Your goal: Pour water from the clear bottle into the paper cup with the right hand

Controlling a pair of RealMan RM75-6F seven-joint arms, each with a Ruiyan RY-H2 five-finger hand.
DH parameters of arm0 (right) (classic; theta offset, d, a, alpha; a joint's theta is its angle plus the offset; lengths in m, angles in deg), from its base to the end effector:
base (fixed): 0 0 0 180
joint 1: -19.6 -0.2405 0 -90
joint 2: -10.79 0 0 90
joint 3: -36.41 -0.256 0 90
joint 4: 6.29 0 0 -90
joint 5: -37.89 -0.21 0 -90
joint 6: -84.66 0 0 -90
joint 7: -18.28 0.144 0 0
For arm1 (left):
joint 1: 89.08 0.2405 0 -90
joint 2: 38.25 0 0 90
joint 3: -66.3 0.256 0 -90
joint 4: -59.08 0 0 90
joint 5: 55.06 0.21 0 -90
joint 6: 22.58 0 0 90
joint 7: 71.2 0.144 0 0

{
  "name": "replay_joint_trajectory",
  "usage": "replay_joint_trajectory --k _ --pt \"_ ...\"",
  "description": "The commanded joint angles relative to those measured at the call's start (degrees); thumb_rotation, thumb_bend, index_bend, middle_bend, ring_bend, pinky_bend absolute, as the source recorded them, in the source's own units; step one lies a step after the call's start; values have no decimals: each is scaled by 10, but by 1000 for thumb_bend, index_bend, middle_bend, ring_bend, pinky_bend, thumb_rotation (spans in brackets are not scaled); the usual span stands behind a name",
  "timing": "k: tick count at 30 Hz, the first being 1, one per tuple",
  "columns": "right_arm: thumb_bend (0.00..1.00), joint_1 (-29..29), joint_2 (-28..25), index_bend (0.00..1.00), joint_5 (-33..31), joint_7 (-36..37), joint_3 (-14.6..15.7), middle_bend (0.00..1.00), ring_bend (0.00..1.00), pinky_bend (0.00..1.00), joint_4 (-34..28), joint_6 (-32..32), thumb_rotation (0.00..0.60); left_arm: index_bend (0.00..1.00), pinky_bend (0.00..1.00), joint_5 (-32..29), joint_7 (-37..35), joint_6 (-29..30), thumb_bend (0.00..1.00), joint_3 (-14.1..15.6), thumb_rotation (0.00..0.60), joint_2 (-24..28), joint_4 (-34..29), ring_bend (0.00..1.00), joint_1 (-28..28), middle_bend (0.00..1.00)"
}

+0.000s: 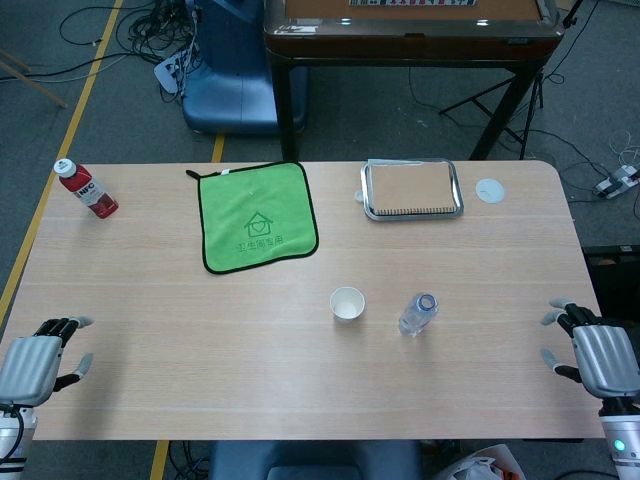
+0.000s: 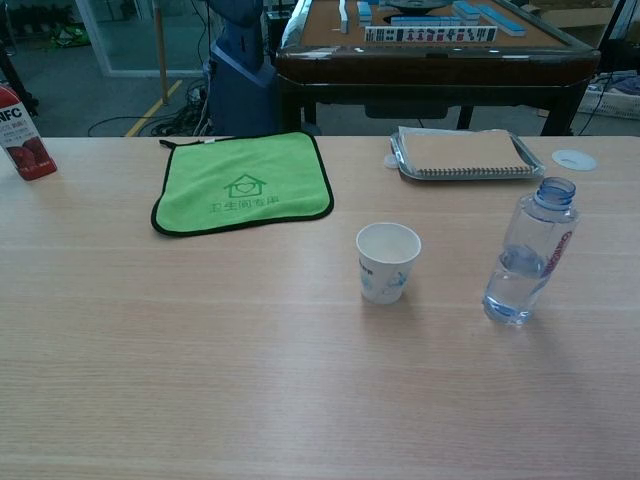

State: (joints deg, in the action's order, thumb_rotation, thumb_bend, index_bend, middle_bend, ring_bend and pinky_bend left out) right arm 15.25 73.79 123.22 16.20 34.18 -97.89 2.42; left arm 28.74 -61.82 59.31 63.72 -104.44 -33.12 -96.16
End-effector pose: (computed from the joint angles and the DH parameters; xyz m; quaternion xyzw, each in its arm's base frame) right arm -0.3220 -0.1760 0.1595 0.6123 -0.3894 0.3471 0.5941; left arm -0.3094 0.1916 0.1414 -0.6279 -0.3624 -0.3381 0.6001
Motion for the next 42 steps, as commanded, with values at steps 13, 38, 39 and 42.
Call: replay_joint_trajectory --k 13,38,39,42 --pt "207 -19 42 394 -13 35 -4 239 269 408 53 37 600 314 667 0 -15 4 285 -3 600 1 3 306 -1 343" --pt "3 -128 189 330 9 291 -30 182 203 317 230 139 600 322 667 -3 -25 1 285 -1 600 7 0 306 -3 343" --pt "0 -132 192 322 10 301 -28 176 197 315 236 143 600 322 667 -4 -26 0 285 -1 600 8 0 306 -2 343" --pt "0 -139 202 318 12 319 -25 165 188 313 248 151 600 322 667 -4 -26 0 284 0 600 8 0 306 -2 343"
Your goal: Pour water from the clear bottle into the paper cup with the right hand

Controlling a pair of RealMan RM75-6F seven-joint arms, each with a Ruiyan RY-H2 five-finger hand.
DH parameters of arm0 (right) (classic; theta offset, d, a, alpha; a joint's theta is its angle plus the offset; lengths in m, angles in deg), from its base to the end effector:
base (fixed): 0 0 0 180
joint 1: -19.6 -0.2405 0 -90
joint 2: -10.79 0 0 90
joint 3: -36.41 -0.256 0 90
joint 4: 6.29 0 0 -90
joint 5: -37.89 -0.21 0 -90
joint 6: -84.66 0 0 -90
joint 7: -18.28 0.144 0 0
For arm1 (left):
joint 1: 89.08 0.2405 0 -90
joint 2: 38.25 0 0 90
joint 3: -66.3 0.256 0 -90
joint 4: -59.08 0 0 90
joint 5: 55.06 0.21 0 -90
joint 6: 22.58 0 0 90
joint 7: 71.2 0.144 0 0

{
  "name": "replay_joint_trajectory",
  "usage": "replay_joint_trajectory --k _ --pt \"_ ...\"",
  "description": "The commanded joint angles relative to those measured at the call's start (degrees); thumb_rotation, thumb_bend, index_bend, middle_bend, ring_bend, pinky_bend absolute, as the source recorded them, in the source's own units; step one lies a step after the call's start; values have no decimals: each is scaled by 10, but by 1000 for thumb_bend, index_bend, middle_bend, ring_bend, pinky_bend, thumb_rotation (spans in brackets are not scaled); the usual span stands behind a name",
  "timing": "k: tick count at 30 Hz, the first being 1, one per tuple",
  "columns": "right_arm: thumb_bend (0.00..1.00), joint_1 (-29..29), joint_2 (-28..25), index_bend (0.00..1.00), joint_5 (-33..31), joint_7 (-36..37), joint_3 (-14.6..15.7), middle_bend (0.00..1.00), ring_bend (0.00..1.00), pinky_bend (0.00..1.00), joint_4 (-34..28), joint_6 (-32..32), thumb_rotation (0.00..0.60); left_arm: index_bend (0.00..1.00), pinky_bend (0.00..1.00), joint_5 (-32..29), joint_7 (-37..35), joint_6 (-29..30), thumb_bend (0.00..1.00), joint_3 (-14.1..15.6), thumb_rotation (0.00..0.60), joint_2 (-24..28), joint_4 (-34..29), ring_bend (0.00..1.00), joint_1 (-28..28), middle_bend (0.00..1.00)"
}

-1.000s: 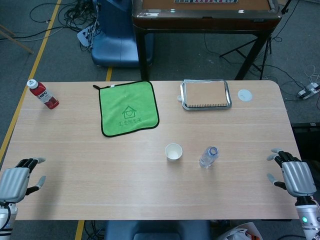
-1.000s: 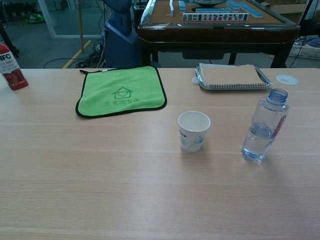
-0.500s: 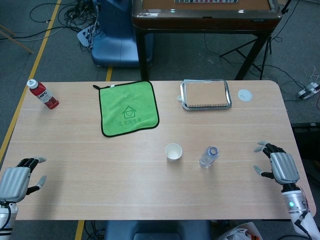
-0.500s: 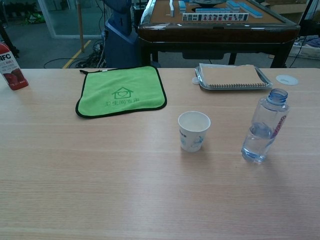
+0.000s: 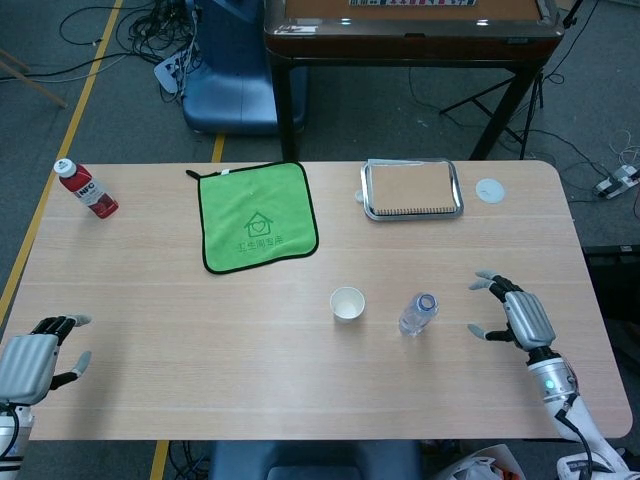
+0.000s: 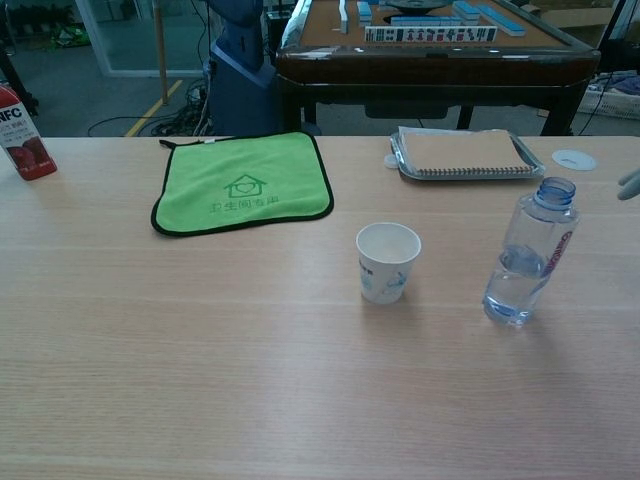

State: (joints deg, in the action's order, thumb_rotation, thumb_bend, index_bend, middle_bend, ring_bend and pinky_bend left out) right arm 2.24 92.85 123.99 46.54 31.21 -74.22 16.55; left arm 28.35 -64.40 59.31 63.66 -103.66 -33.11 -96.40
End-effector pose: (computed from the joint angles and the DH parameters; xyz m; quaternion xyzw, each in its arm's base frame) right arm -0.3275 -0.2644 0.0650 0.5759 -0.5213 0.4527 0.4378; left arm -0.3108 0.1933 0.1465 -0.6200 -0.3722 -0.3480 0.5967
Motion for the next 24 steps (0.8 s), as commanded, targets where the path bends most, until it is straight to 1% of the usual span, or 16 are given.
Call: replay_joint_trajectory --k 1,12,24 --pt "0 -11 14 318 4 22 6 165 188 313 15 12 600 322 667 0 0 0 284 0 600 0 0 306 0 343" --pt "0 -31 34 318 9 102 16 165 188 313 39 36 600 322 667 -1 1 0 285 2 600 -1 0 306 1 343" --pt "0 -57 71 318 19 146 21 171 188 313 88 50 600 322 667 -1 2 0 284 2 600 0 -2 306 1 343"
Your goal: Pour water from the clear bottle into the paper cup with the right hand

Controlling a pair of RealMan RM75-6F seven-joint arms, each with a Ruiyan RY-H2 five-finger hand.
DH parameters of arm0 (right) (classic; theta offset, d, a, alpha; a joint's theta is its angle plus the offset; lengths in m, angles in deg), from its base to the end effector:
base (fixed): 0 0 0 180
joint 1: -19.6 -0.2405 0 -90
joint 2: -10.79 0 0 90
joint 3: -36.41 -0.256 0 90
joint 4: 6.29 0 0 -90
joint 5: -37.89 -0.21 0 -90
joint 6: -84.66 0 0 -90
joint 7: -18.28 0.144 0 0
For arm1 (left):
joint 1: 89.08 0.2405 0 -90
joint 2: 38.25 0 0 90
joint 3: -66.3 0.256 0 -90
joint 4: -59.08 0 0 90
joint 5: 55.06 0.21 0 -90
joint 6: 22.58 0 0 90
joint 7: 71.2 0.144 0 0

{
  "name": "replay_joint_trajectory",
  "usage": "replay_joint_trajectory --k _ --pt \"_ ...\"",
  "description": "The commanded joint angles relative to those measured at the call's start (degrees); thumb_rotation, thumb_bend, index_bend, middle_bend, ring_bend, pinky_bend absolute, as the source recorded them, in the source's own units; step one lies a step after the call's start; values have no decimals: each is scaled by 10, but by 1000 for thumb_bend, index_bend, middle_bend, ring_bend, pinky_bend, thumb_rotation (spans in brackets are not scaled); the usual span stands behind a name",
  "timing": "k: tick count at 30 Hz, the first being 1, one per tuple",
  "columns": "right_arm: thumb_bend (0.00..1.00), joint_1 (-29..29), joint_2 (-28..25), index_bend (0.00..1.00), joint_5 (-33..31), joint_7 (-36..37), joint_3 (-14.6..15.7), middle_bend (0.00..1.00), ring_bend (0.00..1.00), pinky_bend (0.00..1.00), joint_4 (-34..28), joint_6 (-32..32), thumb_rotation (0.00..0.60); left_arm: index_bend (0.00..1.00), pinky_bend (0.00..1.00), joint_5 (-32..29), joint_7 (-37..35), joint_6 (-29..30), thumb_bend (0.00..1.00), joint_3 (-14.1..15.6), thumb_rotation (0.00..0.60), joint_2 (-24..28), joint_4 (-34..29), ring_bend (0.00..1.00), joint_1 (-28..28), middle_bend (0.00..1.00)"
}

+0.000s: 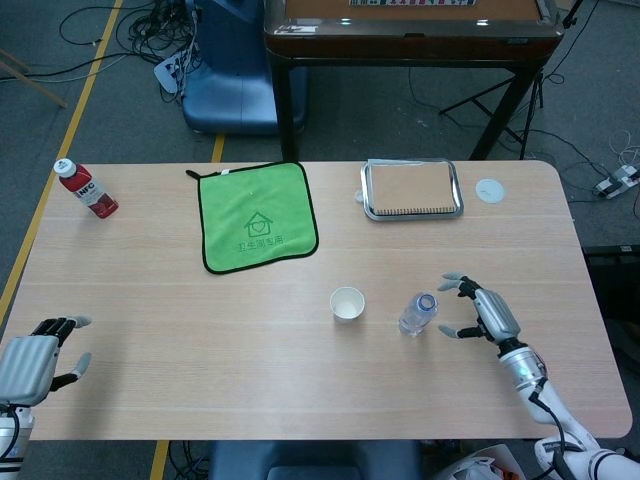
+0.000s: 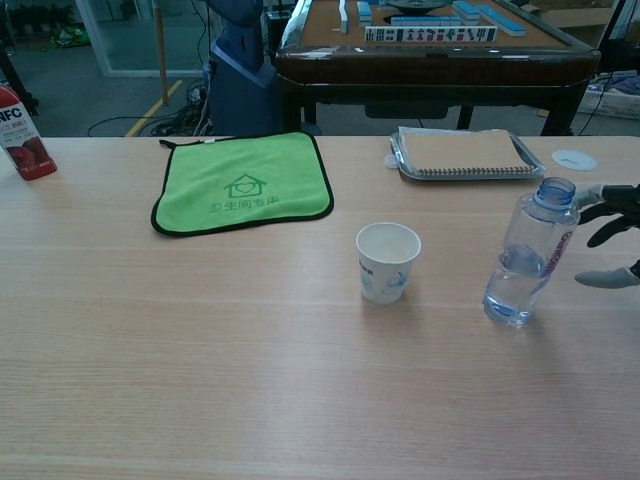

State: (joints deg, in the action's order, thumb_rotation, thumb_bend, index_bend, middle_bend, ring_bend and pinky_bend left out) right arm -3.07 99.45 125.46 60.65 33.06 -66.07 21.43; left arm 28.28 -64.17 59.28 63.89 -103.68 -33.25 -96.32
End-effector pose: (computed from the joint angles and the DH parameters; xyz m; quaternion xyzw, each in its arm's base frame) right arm -0.3183 -0.2868 0.0230 0.5581 -0.5866 0.4674 0.3548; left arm -0.3111 0.1919 0.1456 -0.6207 -0.3737 -0.3455 0.5964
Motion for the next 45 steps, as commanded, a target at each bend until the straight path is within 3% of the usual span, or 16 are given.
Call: replay_joint_trajectory --k 1,16,45 --pt "0 -6 7 318 6 7 3 172 188 313 10 2 600 323 667 0 0 0 284 0 600 0 -1 306 0 343" --pt "0 -33 53 318 42 45 33 180 188 313 68 -3 600 323 667 -6 -8 -4 285 -1 600 2 1 306 0 343" --pt "0 -43 108 334 26 50 37 302 220 314 121 -5 600 326 667 -9 -16 -9 284 0 600 8 -4 306 0 343"
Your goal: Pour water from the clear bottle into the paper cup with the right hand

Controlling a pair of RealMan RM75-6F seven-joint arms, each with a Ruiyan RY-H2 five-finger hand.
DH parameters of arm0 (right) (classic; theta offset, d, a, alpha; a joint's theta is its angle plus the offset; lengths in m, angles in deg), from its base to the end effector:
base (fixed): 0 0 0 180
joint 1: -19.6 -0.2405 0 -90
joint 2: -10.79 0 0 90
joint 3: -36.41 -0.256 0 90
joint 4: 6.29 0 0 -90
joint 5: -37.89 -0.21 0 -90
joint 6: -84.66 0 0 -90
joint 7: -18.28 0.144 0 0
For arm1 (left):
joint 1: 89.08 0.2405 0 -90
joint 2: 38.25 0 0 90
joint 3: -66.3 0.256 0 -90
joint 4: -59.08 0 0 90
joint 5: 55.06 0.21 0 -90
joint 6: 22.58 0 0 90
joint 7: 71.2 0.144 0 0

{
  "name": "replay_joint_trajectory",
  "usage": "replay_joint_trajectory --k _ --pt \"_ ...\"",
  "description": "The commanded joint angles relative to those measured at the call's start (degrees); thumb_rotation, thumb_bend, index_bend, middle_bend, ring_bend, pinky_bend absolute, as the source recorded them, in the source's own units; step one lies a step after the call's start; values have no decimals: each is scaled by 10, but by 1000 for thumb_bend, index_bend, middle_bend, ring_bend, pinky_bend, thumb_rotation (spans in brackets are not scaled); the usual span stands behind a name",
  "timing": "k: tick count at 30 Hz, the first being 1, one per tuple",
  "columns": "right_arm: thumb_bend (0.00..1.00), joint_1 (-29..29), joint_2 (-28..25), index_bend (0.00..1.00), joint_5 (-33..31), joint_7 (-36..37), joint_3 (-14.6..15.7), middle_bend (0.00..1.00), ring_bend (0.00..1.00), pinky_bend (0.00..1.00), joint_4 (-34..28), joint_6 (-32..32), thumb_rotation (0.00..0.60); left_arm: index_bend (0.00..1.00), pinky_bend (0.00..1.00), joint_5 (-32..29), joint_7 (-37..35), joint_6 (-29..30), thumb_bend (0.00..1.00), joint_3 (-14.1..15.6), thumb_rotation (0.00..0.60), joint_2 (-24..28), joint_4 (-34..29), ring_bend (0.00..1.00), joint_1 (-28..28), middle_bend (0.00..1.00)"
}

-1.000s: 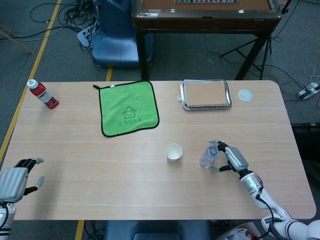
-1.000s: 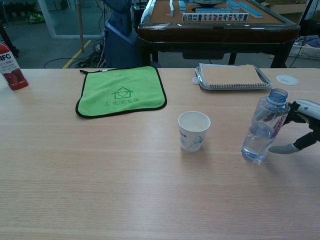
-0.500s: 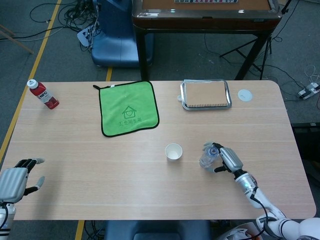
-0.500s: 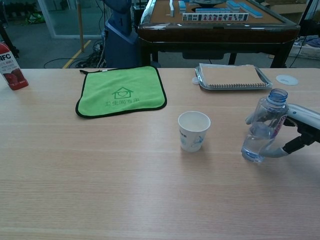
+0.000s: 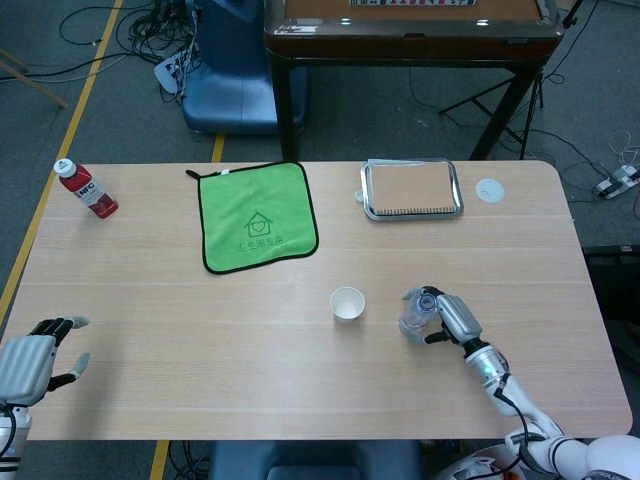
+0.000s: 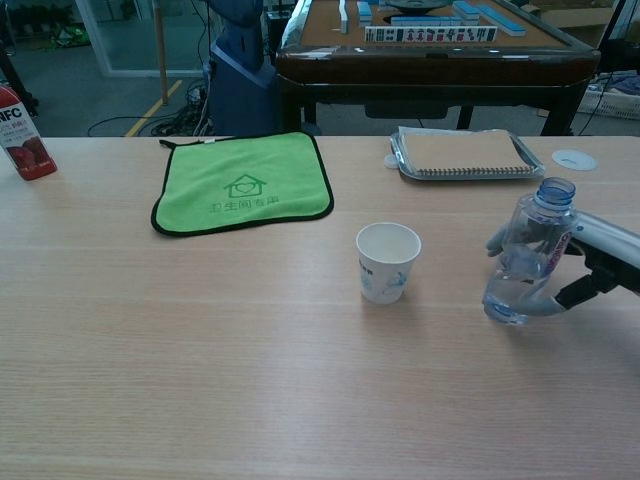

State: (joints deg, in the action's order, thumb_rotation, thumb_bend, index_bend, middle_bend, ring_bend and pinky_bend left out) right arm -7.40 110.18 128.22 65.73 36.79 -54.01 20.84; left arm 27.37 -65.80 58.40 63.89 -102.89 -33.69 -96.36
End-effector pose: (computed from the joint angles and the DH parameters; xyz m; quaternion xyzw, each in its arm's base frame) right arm -0.2987 -0.2957 -0.0322 0.5913 -0.5830 0.4669 0.3040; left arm -0.3135 0.1919 0.1482 -0.6147 -0.3885 -0.3453 0.5934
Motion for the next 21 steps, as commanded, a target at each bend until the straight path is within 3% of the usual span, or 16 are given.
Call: replay_joint_trajectory --k 1,15,21 --pt "0 0 2 337 -2 -1 0 307 225 315 1 1 600 326 667 0 0 0 284 0 600 0 0 306 0 343" --pt "0 0 7 371 -7 -1 4 315 234 315 8 10 600 326 667 0 2 -1 284 1 600 1 -2 306 0 343" --pt "8 3 11 443 -13 -9 -1 383 304 344 10 4 600 326 667 -1 3 -1 285 1 600 1 -3 306 0 343"
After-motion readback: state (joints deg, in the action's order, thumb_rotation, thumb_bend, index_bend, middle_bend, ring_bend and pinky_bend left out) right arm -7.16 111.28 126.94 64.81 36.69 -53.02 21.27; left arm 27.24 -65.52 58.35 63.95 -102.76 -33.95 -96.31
